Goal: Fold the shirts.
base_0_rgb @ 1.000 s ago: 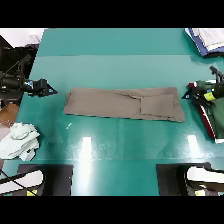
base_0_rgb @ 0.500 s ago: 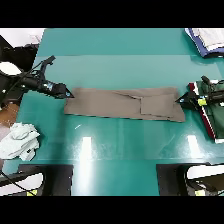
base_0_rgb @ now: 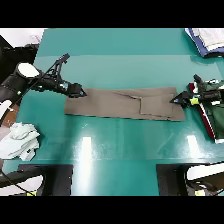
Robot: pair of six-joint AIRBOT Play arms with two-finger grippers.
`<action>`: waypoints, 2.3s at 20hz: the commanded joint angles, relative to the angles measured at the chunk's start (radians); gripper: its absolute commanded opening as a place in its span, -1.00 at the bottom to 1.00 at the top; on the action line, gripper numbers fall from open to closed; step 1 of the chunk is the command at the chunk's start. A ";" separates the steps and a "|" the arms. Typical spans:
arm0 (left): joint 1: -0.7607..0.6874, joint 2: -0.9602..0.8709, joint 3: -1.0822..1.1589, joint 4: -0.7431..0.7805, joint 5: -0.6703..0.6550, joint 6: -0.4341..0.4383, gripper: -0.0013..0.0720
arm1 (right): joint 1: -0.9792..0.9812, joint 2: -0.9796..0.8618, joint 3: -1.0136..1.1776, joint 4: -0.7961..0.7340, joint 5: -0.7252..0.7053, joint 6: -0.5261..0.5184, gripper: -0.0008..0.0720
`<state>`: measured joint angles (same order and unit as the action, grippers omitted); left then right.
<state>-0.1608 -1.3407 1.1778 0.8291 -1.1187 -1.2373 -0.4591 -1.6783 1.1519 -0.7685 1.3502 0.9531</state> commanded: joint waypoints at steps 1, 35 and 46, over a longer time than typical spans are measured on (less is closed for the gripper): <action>-0.047 -0.016 0.000 0.002 0.028 -0.023 -0.91 | 0.032 0.007 0.002 0.019 0.011 -0.033 -0.67; -0.045 -0.352 0.445 0.175 -0.114 -0.063 -0.91 | 0.888 -0.029 0.789 0.009 0.010 0.410 -0.95; 0.250 0.011 0.445 0.250 -0.223 -0.037 -0.90 | 1.247 -0.341 0.946 0.017 -0.388 0.192 0.58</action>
<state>0.0448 -1.3888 1.6222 1.0653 -1.3273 -1.2774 0.7002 -1.9560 2.0747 -0.7498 1.0958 1.2160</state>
